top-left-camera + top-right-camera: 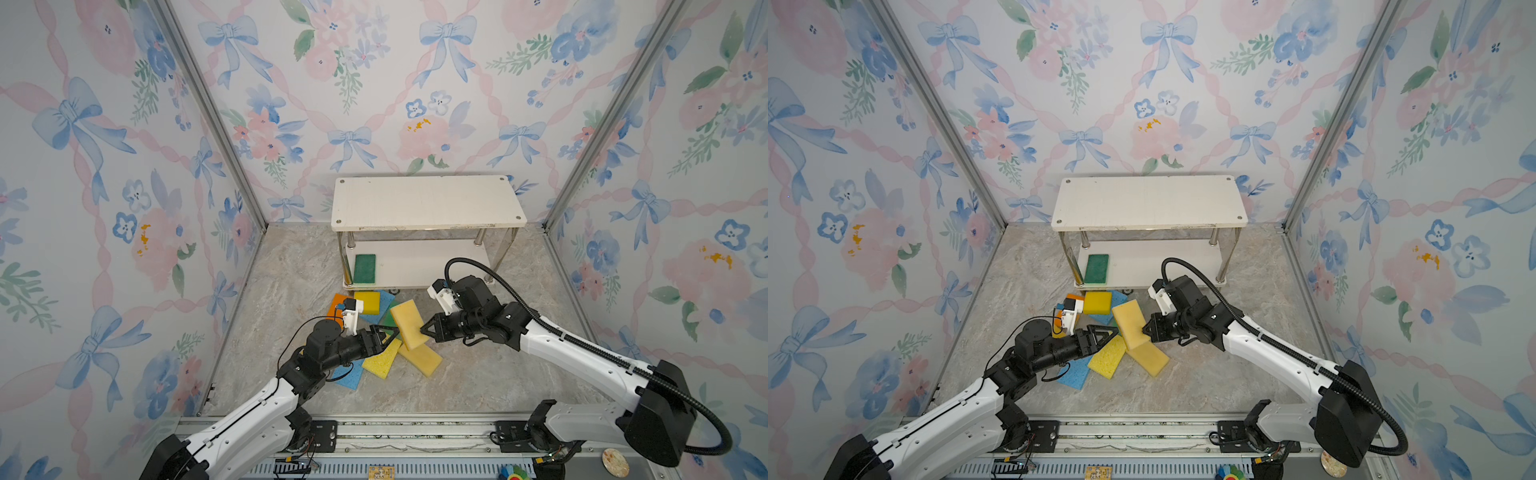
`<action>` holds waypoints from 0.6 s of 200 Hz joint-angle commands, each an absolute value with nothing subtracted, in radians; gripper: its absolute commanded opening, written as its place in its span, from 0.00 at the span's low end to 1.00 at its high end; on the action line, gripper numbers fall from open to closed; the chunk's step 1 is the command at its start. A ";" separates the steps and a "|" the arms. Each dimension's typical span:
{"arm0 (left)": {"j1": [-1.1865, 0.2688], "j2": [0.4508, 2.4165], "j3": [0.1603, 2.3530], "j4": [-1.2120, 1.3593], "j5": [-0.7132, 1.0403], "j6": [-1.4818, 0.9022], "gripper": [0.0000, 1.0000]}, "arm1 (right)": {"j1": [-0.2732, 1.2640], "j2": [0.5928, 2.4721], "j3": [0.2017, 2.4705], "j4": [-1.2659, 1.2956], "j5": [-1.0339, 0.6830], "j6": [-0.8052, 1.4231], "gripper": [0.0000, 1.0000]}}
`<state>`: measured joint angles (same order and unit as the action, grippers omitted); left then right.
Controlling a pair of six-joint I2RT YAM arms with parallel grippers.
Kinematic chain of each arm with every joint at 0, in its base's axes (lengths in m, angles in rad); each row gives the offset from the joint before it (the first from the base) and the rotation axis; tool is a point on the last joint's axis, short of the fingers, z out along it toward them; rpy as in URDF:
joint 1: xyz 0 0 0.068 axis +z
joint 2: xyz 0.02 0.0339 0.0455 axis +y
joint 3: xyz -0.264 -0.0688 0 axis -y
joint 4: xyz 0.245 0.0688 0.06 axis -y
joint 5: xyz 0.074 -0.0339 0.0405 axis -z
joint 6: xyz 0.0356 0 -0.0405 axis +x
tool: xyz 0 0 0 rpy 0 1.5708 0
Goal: Place and organize the cleaning sponges onto the shelf
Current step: 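Lower the right gripper, grasp a pale yellow sponge and lift it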
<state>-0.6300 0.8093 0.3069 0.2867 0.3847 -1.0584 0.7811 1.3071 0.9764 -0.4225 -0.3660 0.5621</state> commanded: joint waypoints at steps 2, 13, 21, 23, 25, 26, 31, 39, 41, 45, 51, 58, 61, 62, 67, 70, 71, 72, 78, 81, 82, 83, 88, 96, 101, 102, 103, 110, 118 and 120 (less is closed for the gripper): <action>-0.640 0.802 0.341 0.323 0.338 -1.051 0.73 | 0.824 1.341 1.029 -0.453 -0.356 0.570 0.04; -0.640 0.795 0.340 0.325 0.330 -1.051 0.71 | 0.834 1.348 1.036 -0.455 -0.352 0.571 0.04; -0.640 0.793 0.338 0.325 0.327 -1.051 0.68 | 0.840 1.350 1.036 -0.451 -0.351 0.573 0.04; -0.640 0.793 0.339 0.325 0.327 -1.051 0.68 | 0.842 1.351 1.037 -0.450 -0.351 0.574 0.04; -0.640 0.793 0.338 0.325 0.327 -1.051 0.67 | 0.843 1.351 1.038 -0.449 -0.351 0.574 0.04; -0.640 0.793 0.338 0.325 0.327 -1.050 0.67 | 0.843 1.351 1.038 -0.447 -0.351 0.574 0.04; -0.640 0.793 0.336 0.328 0.328 -1.051 0.67 | 0.848 1.352 1.038 -0.447 -0.351 0.575 0.04; -0.640 0.796 0.333 0.333 0.331 -1.052 0.64 | 0.851 1.354 1.042 -0.451 -0.347 0.577 0.04; -0.640 0.797 0.333 0.335 0.331 -1.052 0.64 | 0.851 1.354 1.043 -0.452 -0.347 0.576 0.04; -0.640 0.800 0.333 0.337 0.333 -1.052 0.62 | 0.855 1.355 1.046 -0.455 -0.344 0.576 0.04; -0.640 0.801 0.334 0.338 0.333 -1.054 0.60 | 0.857 1.355 1.046 -0.454 -0.342 0.576 0.04; -0.640 0.802 0.333 0.340 0.333 -1.054 0.57 | 0.860 1.353 1.048 -0.453 -0.340 0.578 0.04; -0.640 0.802 0.333 0.340 0.331 -1.054 0.55 | 0.862 1.353 1.048 -0.451 -0.340 0.579 0.04; -0.640 0.803 0.333 0.341 0.331 -1.054 0.55 | 0.863 1.353 1.049 -0.450 -0.341 0.580 0.04; -0.640 0.805 0.333 0.342 0.331 -1.054 0.52 | 0.864 1.354 1.048 -0.448 -0.343 0.584 0.04; -0.641 0.805 0.332 0.343 0.331 -1.055 0.49 | 0.866 1.355 1.049 -0.447 -0.346 0.586 0.04; -0.641 0.805 0.332 0.343 0.331 -1.055 0.49 | 0.866 1.356 1.048 -0.446 -0.346 0.587 0.04; -0.640 0.805 0.331 0.344 0.330 -1.055 0.48 | 0.867 1.356 1.049 -0.445 -0.347 0.587 0.04; -0.640 0.806 0.332 0.345 0.328 -1.057 0.42 | 0.871 1.359 1.050 -0.442 -0.350 0.589 0.05; -0.640 0.806 0.331 0.346 0.328 -1.058 0.40 | 0.873 1.361 1.050 -0.441 -0.350 0.588 0.05; -0.640 0.807 0.330 0.346 0.327 -1.059 0.38 | 0.874 1.361 1.050 -0.441 -0.350 0.588 0.05; -0.640 0.807 0.331 0.347 0.327 -1.060 0.37 | 0.874 1.362 1.050 -0.442 -0.350 0.588 0.05; -0.639 0.806 0.328 0.351 0.326 -1.063 0.32 | 0.877 1.364 1.050 -0.443 -0.349 0.586 0.05; -0.640 0.804 0.327 0.355 0.324 -1.070 0.24 | 0.878 1.368 1.048 -0.444 -0.348 0.586 0.06; -0.640 0.805 0.325 0.357 0.322 -1.072 0.19 | 0.877 1.370 1.045 -0.443 -0.347 0.587 0.07; -0.640 0.805 0.325 0.357 0.322 -1.072 0.18 | 0.877 1.371 1.045 -0.443 -0.347 0.587 0.07; -0.640 0.805 0.325 0.357 0.321 -1.072 0.17 | 0.877 1.370 1.043 -0.444 -0.347 0.587 0.07; -0.640 0.804 0.325 0.357 0.321 -1.073 0.11 | 0.877 1.368 1.037 -0.440 -0.347 0.590 0.08; -0.639 0.803 0.326 0.357 0.321 -1.072 0.06 | 0.876 1.363 1.030 -0.436 -0.347 0.594 0.10; -0.640 0.802 0.326 0.357 0.321 -1.073 0.04 | 0.876 1.362 1.028 -0.435 -0.347 0.596 0.11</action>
